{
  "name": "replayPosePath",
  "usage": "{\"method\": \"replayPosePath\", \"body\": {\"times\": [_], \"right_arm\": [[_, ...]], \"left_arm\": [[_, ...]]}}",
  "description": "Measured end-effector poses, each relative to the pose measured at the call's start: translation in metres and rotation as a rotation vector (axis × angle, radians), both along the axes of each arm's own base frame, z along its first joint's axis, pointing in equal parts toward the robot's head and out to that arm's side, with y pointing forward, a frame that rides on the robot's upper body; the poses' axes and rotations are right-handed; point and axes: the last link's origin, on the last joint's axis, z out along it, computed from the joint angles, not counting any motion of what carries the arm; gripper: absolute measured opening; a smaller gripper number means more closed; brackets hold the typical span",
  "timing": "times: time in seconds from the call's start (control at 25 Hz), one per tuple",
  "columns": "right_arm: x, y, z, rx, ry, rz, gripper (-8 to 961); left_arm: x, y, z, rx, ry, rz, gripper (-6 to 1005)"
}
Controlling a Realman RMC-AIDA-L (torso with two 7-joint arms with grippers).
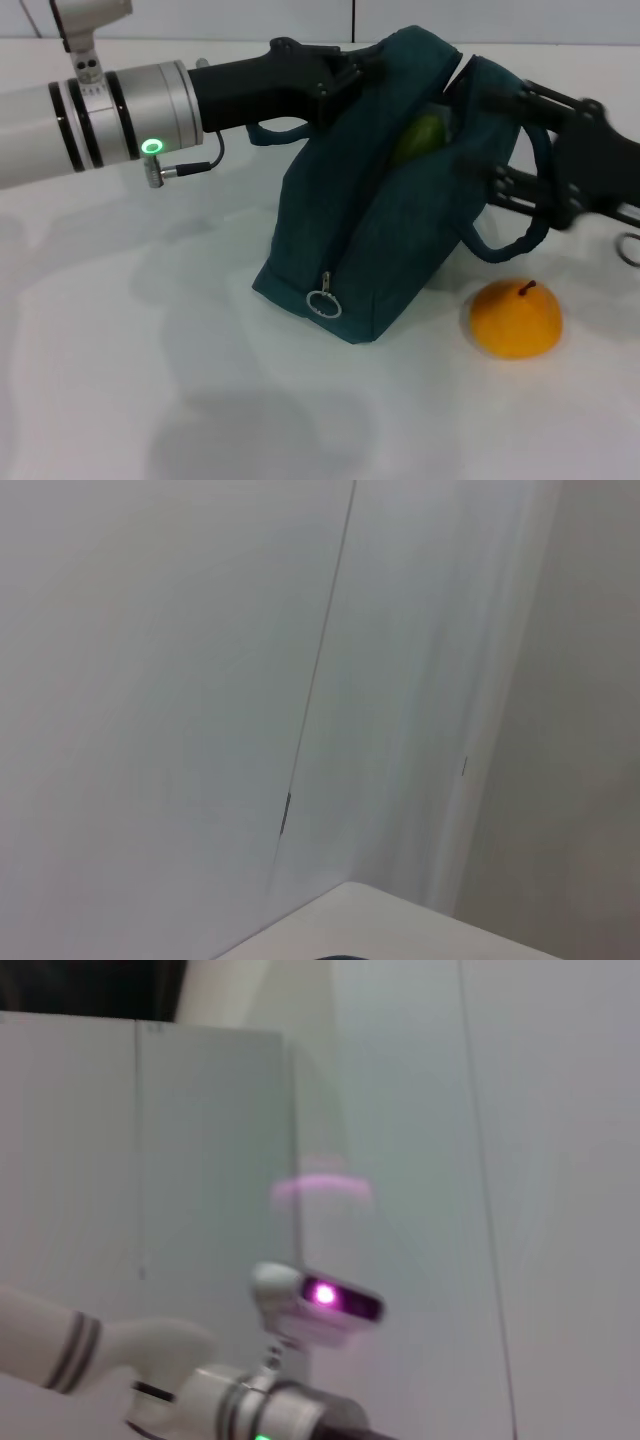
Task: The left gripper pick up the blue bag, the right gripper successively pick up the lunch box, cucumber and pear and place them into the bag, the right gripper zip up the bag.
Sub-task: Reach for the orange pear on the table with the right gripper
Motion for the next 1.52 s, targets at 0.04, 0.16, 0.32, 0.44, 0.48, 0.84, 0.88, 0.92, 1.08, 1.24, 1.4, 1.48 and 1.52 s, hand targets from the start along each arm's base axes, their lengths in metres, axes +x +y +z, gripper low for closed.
{"method": "replayPosePath", "body": {"times": [0.04,0.16,0.32,0.44,0.48,0.84,0.88,0.92,1.08,1.24,1.4,1.48,1.52], "right_arm": [[0.007,-0.008,0.005,0.014,0.002,0.011,685],[0.027,-0.032,0.015,0.032,-0.034,0.042,682],[0.065,-0.066,0.018,0.087,-0.083,-0.011,678],[0.087,-0.085,0.012,0.161,-0.08,-0.099,675],[0.093,-0.09,0.008,0.172,-0.078,-0.129,674],[0.103,-0.091,-0.016,0.147,-0.106,-0.225,613],[0.102,-0.089,-0.018,0.145,-0.109,-0.227,604],[0.102,-0.087,-0.019,0.142,-0.111,-0.228,594],[0.097,-0.078,-0.023,0.134,-0.119,-0.222,525],[0.093,-0.072,-0.027,0.117,-0.137,-0.204,425],[0.091,-0.068,-0.03,0.11,-0.152,-0.198,401],[0.091,-0.069,-0.031,0.106,-0.155,-0.198,402],[0.091,-0.069,-0.031,0.105,-0.156,-0.199,402]], "left_arm": [[-0.001,0.0,-0.001,0.0,0.001,0.0,38],[-0.003,-0.002,-0.003,-0.001,0.002,0.002,38],[-0.003,-0.002,-0.003,-0.001,0.004,0.001,38],[-0.004,-0.003,-0.004,-0.002,0.006,-0.002,38],[-0.004,-0.003,-0.006,-0.006,0.009,-0.003,38],[0.006,-0.001,-0.013,-0.023,0.016,-0.039,39],[0.006,-0.001,-0.013,-0.021,0.014,-0.041,39],[0.006,-0.001,-0.013,-0.021,0.014,-0.041,39],[0.004,-0.001,-0.013,-0.012,0.02,-0.04,39],[0.002,0.0,-0.013,0.002,0.03,-0.033,39],[0.001,0.001,-0.013,0.008,0.035,-0.034,39],[0.001,0.001,-0.013,0.009,0.036,-0.035,39],[0.001,0.001,-0.013,0.01,0.036,-0.035,39]]}}
